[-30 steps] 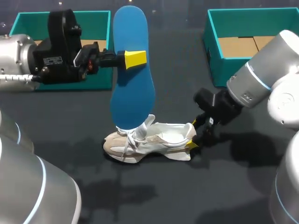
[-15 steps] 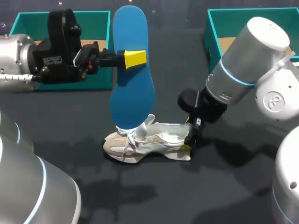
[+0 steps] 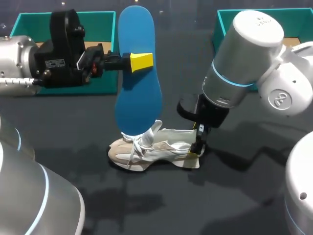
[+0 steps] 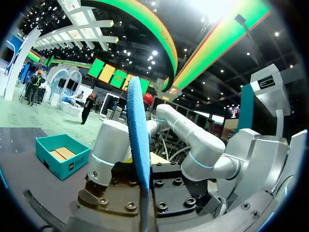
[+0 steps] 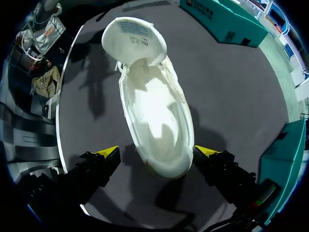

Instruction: Take the shoe out of the shoebox, open the shoe tongue, remove and reinsert the insole, then place the shoe into the shoebox

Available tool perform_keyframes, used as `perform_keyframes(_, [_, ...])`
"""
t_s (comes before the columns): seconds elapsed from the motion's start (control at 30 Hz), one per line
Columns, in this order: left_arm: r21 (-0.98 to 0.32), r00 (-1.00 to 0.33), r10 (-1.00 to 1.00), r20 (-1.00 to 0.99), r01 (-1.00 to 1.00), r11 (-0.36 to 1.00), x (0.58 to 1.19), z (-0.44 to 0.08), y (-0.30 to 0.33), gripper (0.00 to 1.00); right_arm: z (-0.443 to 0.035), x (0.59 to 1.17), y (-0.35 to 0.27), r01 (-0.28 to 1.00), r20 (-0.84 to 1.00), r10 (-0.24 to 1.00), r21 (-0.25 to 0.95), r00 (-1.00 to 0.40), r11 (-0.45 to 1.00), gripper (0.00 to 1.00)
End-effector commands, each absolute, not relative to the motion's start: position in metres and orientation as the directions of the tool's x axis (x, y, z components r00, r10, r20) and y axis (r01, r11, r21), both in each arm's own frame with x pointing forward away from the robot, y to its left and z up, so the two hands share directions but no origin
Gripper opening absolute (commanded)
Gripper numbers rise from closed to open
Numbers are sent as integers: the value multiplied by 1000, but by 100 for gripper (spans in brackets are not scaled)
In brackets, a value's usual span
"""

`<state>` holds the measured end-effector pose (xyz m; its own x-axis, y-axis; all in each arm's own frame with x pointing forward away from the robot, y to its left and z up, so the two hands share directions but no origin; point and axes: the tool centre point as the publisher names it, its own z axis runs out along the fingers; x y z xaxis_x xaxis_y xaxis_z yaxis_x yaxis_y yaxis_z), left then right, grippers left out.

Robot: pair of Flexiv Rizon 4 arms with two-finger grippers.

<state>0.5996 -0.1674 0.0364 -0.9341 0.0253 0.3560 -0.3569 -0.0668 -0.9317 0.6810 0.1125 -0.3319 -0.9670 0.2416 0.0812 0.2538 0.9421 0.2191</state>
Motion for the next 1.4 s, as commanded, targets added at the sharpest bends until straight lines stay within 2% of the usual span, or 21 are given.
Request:
perform_keyframes(0.03, [-932,-934,24,356,-357,-70,599,35,-169,0,-332,682,120,241,63,233,193,-970,951,100])
perform_keyframes(0.4, [-932,-934,24,356,-357,-70,599,35,-169,0,-326,687,139,249,54,245,92,-968,964,100])
perform_keyframes(0.7, [-932,-934,24,356,-357,-70,599,35,-169,0,-319,689,143,242,36,239,76,-970,967,100])
perform_keyframes(1.0, [-932,-934,24,356,-357,-70,599,35,-169,0,-321,714,152,197,42,196,27,-980,980,100])
perform_keyframes(1.4, [-932,-934,24,356,-357,-70,599,35,-169,0,-331,723,155,169,32,168,32,-985,985,100])
